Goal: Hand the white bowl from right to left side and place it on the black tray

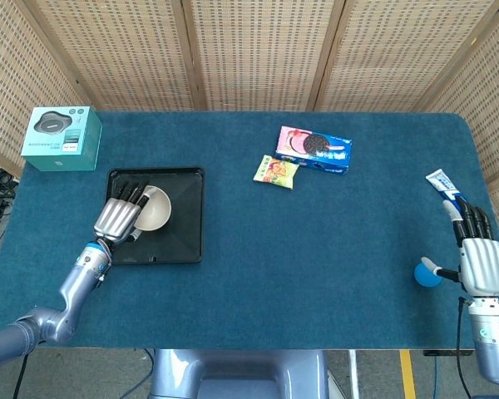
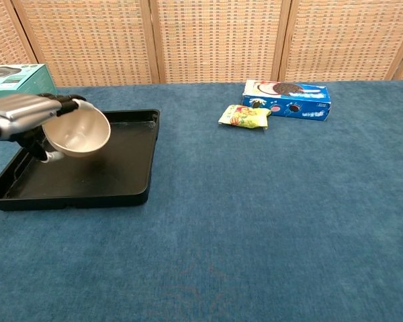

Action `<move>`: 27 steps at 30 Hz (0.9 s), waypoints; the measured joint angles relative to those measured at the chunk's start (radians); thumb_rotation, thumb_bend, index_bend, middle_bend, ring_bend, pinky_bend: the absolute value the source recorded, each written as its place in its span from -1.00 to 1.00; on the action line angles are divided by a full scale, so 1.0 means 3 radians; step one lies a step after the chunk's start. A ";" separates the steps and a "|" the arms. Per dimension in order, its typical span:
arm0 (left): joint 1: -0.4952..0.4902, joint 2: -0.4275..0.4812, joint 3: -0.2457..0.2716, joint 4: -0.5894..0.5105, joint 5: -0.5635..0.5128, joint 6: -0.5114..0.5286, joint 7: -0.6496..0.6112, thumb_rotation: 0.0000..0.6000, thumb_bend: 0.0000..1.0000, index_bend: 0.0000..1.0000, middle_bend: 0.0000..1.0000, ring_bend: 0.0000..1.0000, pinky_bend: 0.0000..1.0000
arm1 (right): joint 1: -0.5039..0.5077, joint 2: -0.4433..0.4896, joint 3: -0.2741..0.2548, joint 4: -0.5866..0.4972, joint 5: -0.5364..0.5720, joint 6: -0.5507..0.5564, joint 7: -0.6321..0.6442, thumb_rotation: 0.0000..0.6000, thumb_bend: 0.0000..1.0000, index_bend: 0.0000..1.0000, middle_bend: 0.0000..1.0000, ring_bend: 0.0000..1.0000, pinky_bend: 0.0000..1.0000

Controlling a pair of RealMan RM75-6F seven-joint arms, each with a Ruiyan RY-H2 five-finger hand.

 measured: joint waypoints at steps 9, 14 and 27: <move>0.0184 0.0265 -0.0021 -0.0352 -0.0019 0.0274 0.0100 1.00 -0.45 -1.00 -1.00 -1.00 -1.00 | -0.0003 0.0004 -0.0013 -0.0045 -0.0046 0.0035 -0.0037 1.00 -0.51 -0.92 -1.00 -1.00 -1.00; 0.0139 0.0172 -0.0037 -0.0169 -0.0105 0.0072 0.0111 1.00 -0.45 -1.00 -1.00 -1.00 -1.00 | -0.0009 0.0008 -0.0022 -0.0086 -0.0072 0.0061 -0.0072 1.00 -0.51 -0.92 -1.00 -1.00 -1.00; 0.0215 0.0164 -0.0099 -0.0357 -0.0075 0.0291 0.0017 1.00 -0.87 -1.00 -1.00 -1.00 -1.00 | -0.0027 0.0020 -0.0021 -0.0083 -0.0067 0.0078 -0.0080 1.00 -0.51 -0.92 -1.00 -1.00 -1.00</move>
